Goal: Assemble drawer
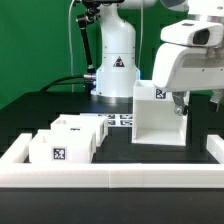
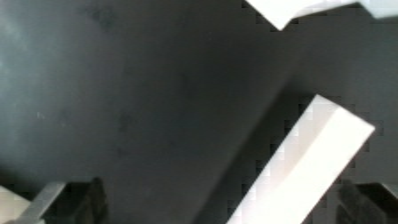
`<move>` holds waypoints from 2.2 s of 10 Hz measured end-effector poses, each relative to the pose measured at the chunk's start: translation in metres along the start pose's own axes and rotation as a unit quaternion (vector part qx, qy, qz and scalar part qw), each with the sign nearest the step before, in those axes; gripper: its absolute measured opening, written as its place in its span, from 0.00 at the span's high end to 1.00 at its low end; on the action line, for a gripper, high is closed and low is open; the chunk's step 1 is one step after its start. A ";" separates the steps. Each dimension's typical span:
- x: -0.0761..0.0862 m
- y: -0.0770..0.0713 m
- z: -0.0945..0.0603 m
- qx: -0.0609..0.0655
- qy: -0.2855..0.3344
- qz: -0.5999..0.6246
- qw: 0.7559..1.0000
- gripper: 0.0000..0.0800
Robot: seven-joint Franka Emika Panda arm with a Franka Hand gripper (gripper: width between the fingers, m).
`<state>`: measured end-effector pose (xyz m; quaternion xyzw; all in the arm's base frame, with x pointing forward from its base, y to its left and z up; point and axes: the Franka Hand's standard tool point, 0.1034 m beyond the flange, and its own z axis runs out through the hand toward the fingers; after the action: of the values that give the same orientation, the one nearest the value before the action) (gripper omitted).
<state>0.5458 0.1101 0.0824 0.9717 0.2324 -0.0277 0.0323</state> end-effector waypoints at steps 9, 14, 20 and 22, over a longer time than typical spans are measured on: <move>-0.044 -0.021 -0.049 0.029 0.001 0.243 0.970 0.19; -0.057 -0.029 -0.049 0.027 -0.004 0.245 0.969 0.19; -0.094 -0.053 -0.031 0.054 -0.019 0.321 0.945 0.19; -0.094 -0.060 -0.020 0.056 -0.010 0.316 0.947 0.19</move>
Offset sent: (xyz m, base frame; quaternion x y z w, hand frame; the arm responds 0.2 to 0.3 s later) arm -0.0372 -0.0167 0.0229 -0.0030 -0.0381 0.3748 0.9263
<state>0.4354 0.1230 0.1062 0.9952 -0.0887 -0.0384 -0.0129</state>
